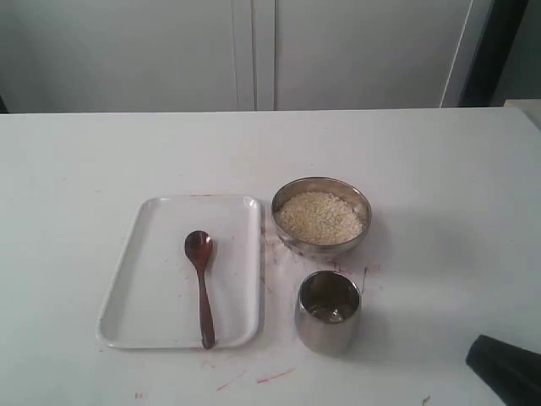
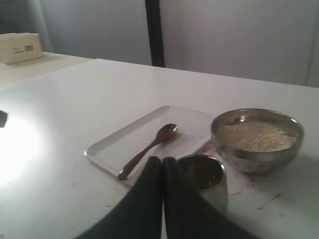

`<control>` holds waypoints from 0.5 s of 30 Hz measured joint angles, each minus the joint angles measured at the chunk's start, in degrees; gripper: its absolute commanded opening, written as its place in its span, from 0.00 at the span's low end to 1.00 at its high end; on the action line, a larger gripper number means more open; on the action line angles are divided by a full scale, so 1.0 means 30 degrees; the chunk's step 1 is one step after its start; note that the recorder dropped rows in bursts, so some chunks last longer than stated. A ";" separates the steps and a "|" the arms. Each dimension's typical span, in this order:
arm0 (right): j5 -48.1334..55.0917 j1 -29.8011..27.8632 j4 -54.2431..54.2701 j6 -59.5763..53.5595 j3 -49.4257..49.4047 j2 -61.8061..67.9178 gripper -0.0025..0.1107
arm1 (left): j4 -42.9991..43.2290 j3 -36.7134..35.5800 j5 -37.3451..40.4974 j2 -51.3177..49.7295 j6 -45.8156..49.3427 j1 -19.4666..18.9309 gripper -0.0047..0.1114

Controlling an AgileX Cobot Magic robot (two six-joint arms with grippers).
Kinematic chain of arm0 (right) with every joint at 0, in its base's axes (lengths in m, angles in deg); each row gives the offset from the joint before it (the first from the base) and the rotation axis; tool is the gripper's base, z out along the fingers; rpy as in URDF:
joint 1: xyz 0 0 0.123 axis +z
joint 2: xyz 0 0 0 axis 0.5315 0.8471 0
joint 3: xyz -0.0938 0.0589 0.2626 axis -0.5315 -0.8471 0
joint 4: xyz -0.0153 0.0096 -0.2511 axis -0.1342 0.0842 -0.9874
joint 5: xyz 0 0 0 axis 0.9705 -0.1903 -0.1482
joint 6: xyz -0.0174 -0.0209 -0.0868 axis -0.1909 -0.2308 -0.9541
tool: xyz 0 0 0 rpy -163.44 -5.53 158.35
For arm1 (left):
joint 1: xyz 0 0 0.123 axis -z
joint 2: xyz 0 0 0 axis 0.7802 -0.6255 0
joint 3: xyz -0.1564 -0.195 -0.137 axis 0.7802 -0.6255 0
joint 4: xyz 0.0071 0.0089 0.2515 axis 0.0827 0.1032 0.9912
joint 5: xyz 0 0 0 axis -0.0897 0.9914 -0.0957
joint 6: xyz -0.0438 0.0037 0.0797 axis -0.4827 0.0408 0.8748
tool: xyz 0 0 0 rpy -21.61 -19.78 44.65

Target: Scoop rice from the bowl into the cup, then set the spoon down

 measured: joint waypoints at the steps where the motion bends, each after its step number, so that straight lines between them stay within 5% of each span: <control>1: 0.0000 -0.0498 0.0000 0.0000 0.0000 0.0000 0.02 | 0.0000 0.0000 0.0000 0.0000 0.0000 0.0000 0.16; 15: 0.0000 -0.8152 0.0000 0.0000 0.0000 0.0000 0.02 | 0.0000 0.0000 0.0000 0.0000 0.0000 0.0000 0.16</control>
